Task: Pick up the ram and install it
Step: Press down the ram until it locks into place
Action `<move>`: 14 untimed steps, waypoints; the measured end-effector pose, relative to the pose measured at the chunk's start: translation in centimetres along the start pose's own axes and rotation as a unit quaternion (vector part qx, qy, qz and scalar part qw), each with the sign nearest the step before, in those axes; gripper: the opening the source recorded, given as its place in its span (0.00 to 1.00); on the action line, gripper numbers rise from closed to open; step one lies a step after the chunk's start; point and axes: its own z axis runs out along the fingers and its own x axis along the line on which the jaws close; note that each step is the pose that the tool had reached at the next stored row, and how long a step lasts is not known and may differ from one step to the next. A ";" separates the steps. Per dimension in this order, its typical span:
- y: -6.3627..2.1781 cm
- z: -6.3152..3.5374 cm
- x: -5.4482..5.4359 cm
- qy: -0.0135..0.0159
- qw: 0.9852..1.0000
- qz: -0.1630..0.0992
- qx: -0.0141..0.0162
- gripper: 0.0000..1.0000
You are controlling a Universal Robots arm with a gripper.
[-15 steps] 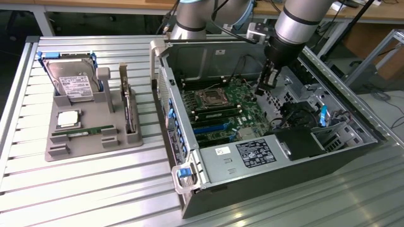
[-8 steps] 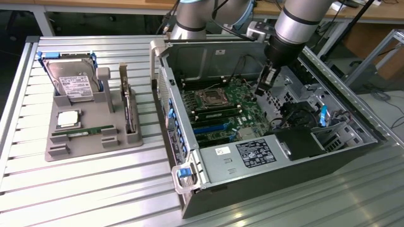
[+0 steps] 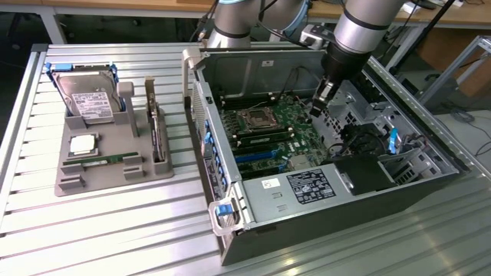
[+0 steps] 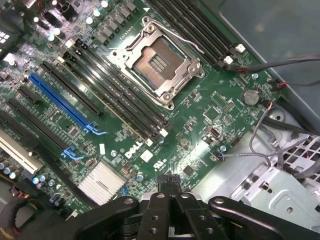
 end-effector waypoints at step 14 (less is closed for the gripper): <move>-0.01 0.00 0.0 0.002 0.997 0.075 0.004 0.10</move>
